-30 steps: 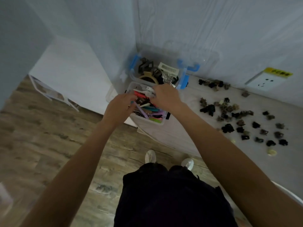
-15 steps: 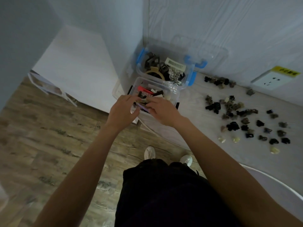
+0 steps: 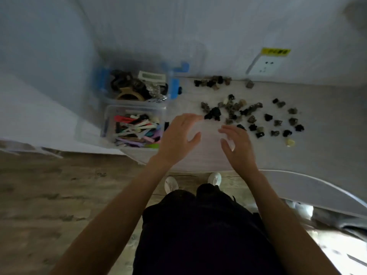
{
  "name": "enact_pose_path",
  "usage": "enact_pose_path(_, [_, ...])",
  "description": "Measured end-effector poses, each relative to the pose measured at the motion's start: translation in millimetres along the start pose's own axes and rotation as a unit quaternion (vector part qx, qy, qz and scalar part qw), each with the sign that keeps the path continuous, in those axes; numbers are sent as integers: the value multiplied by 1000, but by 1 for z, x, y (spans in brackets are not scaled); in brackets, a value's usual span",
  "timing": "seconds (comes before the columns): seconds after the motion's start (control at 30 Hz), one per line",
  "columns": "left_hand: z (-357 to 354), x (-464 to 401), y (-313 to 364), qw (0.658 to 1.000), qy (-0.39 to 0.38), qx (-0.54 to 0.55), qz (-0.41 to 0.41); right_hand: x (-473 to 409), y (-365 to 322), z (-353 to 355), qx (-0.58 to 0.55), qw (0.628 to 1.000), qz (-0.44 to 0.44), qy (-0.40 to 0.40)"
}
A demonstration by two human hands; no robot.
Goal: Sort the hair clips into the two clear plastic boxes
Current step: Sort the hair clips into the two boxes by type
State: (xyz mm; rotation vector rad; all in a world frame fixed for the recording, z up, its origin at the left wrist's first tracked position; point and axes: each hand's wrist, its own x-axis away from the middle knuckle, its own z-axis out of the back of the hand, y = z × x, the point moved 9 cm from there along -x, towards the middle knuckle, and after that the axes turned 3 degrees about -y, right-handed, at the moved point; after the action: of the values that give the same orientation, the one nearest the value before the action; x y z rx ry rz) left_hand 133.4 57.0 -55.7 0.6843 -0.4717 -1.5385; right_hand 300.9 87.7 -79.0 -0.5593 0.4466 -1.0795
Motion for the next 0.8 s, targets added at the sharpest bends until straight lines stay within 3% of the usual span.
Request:
enact_pose_path(0.17, [-106, -17, 1, 973, -195, -88, 80, 36, 109, 52, 72, 984, -156, 56])
enact_pose_path(0.27, [-138, -24, 2, 963, -208, -141, 95, 49, 169, 81, 58, 961, -257, 86])
enact_pose_path(0.4, [-148, -36, -9, 962, -156, -143, 171, 33, 226, 99, 24, 938, -331, 96])
enact_pose_path(0.53, [-149, -47, -10, 972, -107, -81, 191, -4, 232, 78, -31, 949, -307, 70])
enact_pose_path(0.63, [-156, -48, -4, 976, -113, 5, 186, -33, 194, 41, -76, 970, -230, 25])
enact_pose_path(0.8, [-179, -43, 10, 970, -109, -107, 191, -63, 138, 8, -150, 980, -123, -49])
